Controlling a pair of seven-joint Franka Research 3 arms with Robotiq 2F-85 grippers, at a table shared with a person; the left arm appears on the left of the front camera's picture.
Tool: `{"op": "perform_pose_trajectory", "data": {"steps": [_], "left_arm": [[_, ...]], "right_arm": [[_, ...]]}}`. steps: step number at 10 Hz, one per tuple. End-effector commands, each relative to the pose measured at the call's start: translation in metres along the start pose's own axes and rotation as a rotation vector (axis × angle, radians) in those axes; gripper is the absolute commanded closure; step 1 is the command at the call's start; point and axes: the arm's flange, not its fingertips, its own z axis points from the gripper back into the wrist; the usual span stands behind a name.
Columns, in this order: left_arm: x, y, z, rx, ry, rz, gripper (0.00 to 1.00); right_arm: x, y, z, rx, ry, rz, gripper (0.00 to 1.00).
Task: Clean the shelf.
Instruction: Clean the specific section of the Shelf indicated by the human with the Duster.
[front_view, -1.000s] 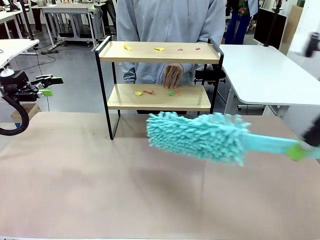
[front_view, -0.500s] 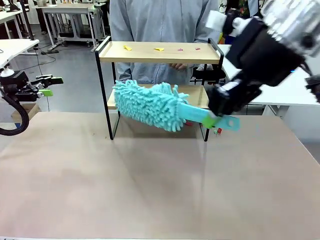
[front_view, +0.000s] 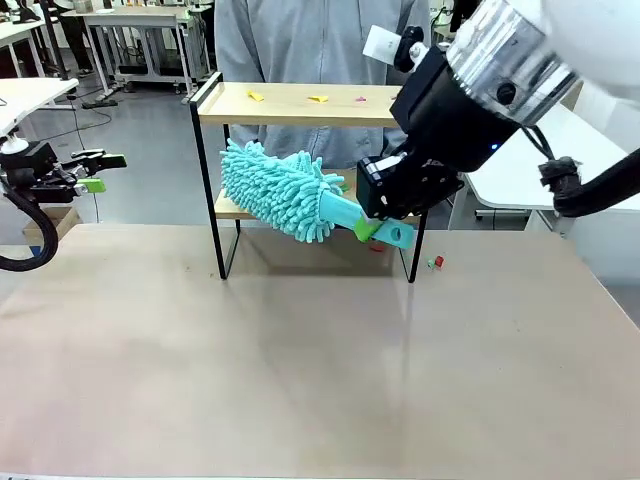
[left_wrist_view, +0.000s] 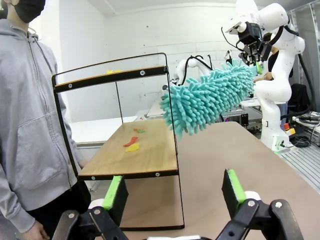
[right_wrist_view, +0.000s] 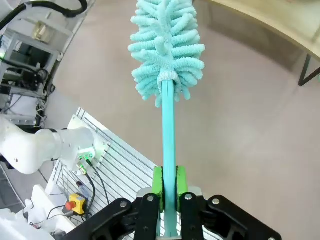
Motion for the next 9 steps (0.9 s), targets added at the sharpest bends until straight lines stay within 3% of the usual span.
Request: {"op": "perform_pose_trajectory", "data": {"steps": [1, 4, 9], "left_arm": [[0.003, -0.001, -0.001, -0.001, -0.002, -0.014, 0.00], [0.003, -0.001, -0.001, -0.001, -0.002, -0.014, 0.00], [0.003, -0.001, -0.001, -0.001, -0.002, -0.014, 0.00]], "right_arm": [[-0.010, -0.001, 0.010, -0.013, -0.007, 0.010, 0.87], [-0.004, 0.001, 0.007, -0.006, 0.000, 0.020, 0.87], [0.061, 0.048, -0.052, -0.116, -0.066, -0.156, 0.87]]}}
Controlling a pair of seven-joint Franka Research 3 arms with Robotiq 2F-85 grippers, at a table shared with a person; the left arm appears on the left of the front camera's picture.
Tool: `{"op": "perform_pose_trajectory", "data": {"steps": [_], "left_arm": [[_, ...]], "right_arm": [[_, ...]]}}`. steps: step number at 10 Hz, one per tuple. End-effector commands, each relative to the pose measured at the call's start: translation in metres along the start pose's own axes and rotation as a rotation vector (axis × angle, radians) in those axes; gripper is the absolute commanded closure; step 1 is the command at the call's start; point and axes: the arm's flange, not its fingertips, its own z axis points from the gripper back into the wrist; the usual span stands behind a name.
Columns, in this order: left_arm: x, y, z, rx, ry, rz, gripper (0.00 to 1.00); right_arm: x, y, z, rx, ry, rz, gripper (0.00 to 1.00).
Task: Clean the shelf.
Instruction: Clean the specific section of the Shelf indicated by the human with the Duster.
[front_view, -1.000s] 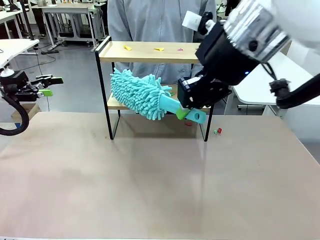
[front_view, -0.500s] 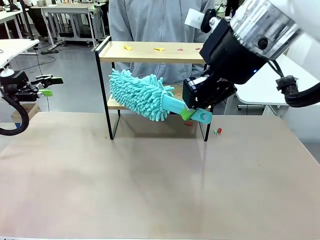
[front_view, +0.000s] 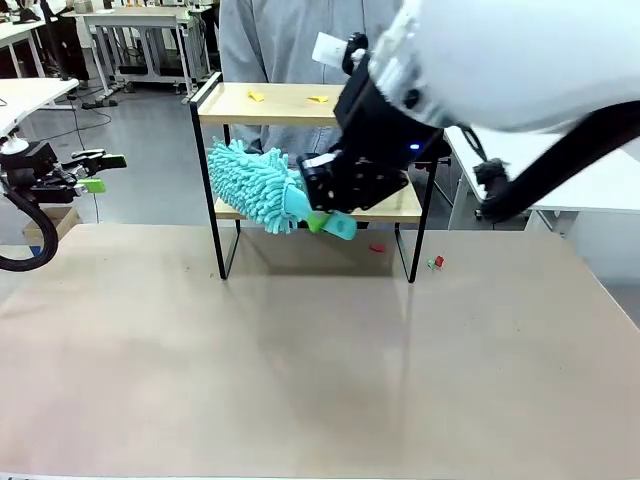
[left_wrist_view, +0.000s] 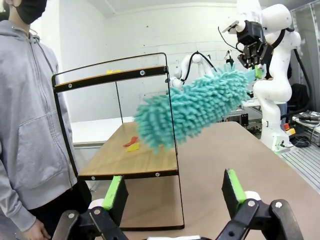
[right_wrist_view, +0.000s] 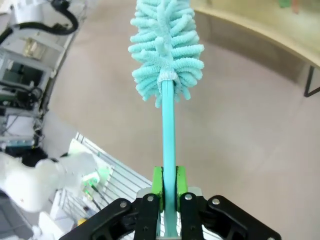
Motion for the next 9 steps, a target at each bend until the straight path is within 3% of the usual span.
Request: {"op": "perform_pose_trajectory", "data": {"steps": [1, 9], "left_arm": [[0.003, -0.001, -0.001, -0.001, -0.002, -0.014, 0.00], [0.003, -0.001, -0.001, -0.001, -0.002, -0.014, 0.00]], "right_arm": [[0.023, 0.028, -0.014, -0.100, -0.076, -0.100, 0.87], [0.101, 0.099, -0.100, -0.306, -0.248, -0.237, 0.87]]}}
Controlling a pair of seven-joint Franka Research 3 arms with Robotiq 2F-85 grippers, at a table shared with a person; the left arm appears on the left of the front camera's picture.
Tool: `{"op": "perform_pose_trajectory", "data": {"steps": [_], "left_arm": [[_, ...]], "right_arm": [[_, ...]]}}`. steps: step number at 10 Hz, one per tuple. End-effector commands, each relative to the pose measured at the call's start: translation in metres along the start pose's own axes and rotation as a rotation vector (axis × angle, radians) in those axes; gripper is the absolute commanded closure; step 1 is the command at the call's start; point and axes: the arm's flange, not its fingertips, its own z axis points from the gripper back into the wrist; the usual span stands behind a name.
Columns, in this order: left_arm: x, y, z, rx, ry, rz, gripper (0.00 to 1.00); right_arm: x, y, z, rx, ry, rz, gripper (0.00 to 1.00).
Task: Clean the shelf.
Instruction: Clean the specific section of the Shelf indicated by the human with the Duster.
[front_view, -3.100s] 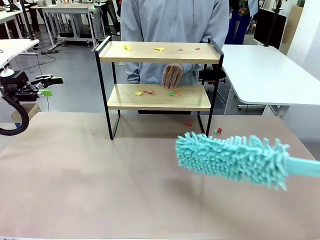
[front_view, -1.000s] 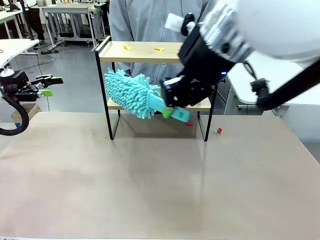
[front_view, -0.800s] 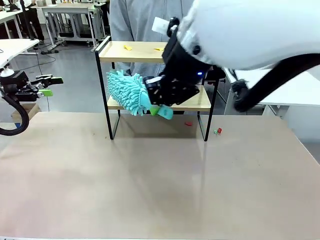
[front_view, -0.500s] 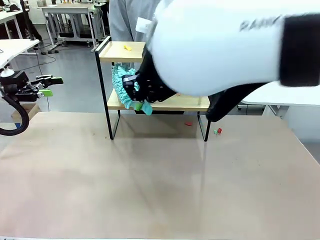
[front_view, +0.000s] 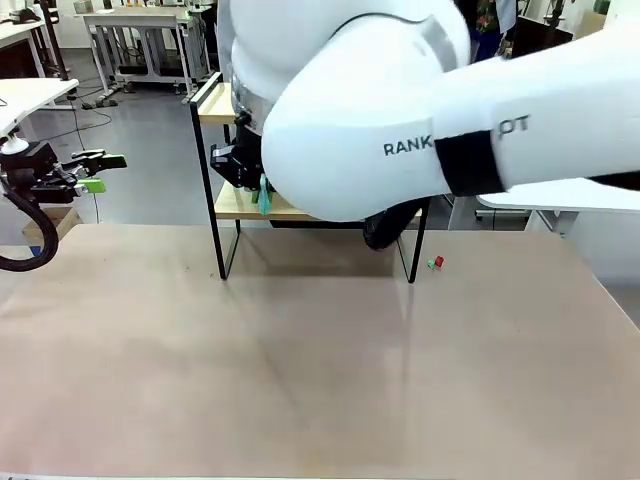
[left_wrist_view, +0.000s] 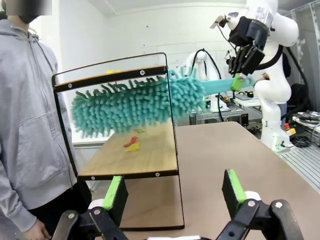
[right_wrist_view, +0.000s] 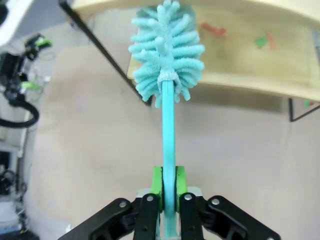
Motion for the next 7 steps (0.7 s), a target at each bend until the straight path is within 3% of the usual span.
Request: {"op": "perform_pose_trajectory", "data": {"steps": [1, 7], "left_arm": [[0.003, -0.001, -0.001, -0.001, -0.002, -0.014, 0.00], [0.003, -0.001, -0.001, -0.001, -0.002, -0.014, 0.00]], "right_arm": [[0.020, 0.048, -0.025, -0.055, -0.018, -0.016, 0.87], [0.033, 0.075, -0.069, -0.034, 0.022, -0.036, 0.87]]}}
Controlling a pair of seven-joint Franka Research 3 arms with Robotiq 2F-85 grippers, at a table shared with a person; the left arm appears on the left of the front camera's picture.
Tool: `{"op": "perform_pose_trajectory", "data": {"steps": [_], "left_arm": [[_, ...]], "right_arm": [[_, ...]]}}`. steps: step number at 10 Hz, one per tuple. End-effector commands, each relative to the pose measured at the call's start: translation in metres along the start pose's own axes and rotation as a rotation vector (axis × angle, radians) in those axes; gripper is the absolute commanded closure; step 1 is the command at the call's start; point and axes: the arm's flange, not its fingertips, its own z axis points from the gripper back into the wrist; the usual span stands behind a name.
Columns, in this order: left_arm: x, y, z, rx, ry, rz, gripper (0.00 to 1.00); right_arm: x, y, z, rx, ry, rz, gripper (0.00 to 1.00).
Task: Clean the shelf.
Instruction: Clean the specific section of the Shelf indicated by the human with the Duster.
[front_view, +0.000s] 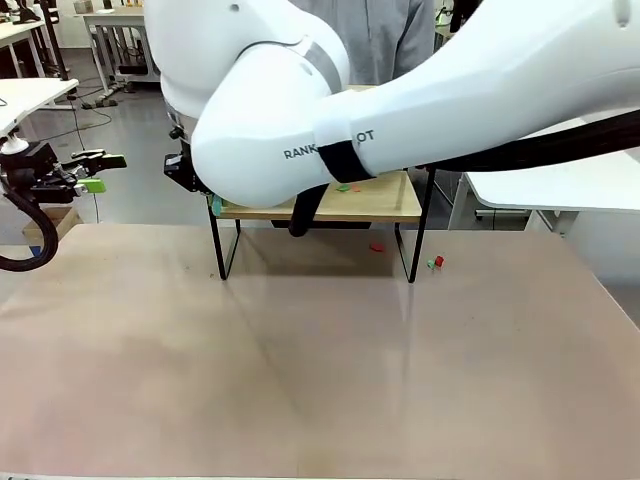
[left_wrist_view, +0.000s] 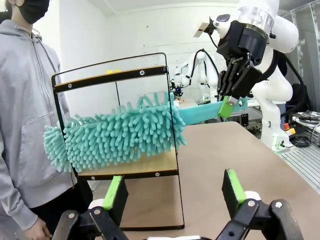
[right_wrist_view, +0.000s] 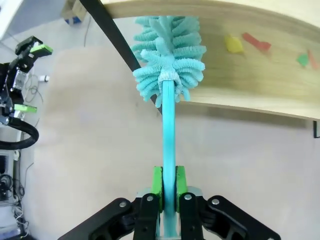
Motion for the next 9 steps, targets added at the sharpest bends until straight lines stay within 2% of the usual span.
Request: {"op": "perform_pose_trajectory", "data": {"steps": [1, 6, 7, 8, 9], "left_arm": [[0.003, -0.001, -0.001, -0.001, -0.002, -0.014, 0.00], [0.003, -0.001, -0.001, -0.001, -0.002, -0.014, 0.00], [0.003, -0.001, -0.001, -0.001, -0.002, -0.014, 0.00], [0.003, -0.001, -0.001, -0.001, -0.002, -0.014, 0.00], [0.003, -0.001, -0.001, -0.001, -0.002, -0.014, 0.00]], "right_arm": [[0.001, 0.007, -0.003, -0.012, 0.000, -0.043, 0.87], [-0.006, -0.007, -0.025, -0.016, 0.099, -0.083, 0.87], [-0.007, -0.006, -0.018, -0.042, 0.123, -0.018, 0.87], [-0.003, -0.003, -0.028, -0.025, 0.080, -0.057, 0.87], [-0.003, -0.003, -0.028, -0.025, 0.080, -0.057, 0.87]]}}
